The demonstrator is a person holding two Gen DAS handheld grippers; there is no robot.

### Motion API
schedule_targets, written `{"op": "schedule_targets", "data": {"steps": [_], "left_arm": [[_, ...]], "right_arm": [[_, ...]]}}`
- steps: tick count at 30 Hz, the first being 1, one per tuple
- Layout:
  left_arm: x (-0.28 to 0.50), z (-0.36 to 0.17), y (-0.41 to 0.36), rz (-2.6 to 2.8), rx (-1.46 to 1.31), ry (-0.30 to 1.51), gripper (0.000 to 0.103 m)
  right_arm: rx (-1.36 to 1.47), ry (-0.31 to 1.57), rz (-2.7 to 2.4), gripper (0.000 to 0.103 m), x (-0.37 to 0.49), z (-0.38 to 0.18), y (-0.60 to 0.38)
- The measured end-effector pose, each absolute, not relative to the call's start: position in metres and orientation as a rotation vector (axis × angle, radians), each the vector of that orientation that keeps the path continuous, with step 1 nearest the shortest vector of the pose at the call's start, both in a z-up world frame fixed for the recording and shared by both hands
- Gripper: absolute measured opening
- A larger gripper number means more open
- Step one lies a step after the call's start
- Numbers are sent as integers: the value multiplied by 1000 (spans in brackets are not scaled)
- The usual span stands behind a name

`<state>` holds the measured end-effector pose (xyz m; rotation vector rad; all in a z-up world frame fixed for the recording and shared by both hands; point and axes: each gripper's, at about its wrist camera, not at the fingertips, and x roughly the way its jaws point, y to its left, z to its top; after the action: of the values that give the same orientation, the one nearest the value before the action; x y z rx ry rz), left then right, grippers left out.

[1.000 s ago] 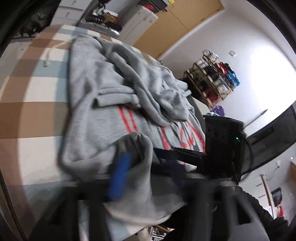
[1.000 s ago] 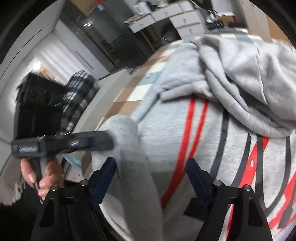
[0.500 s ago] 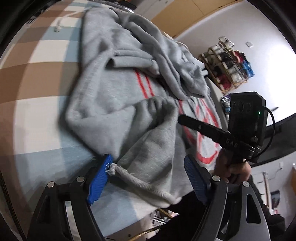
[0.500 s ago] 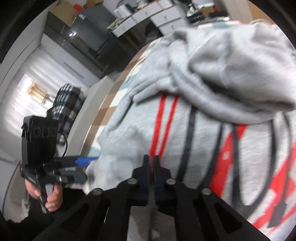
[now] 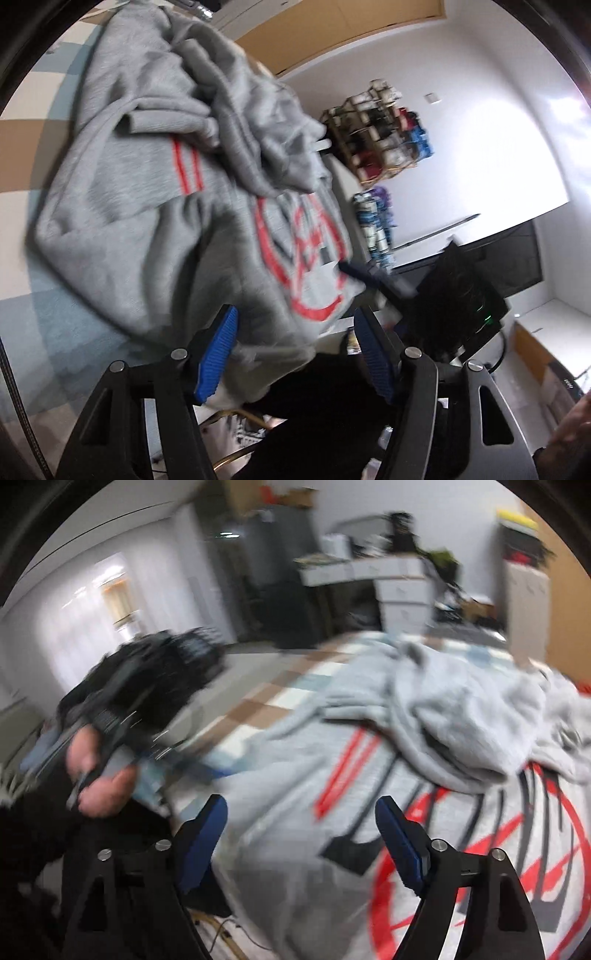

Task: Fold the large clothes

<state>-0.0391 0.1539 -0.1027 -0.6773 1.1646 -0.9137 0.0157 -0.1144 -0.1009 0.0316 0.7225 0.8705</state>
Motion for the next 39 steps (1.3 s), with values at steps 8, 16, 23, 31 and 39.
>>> {"op": "schedule_targets", "data": {"steps": [8,16,23,31,39], "left_arm": [[-25,-107,130,-970,-739,1194,60],[-25,-105,143,-950,-760,1165,60],[-23,-116,154,-877,-806,1199,62],[-24,-137,130,-874,-853,1385,77],[-42,-137,126,-879,-803,1426,75]], "right_arm": [[69,840,924,88,19,-125,-70],[-51,837,770,4,20,-138,-52],[51,723,785,4,11,-112,-80],[-2,648,895,4,-7,-96,-66],[-56,589,1040,6,-35,-89,-47]]}}
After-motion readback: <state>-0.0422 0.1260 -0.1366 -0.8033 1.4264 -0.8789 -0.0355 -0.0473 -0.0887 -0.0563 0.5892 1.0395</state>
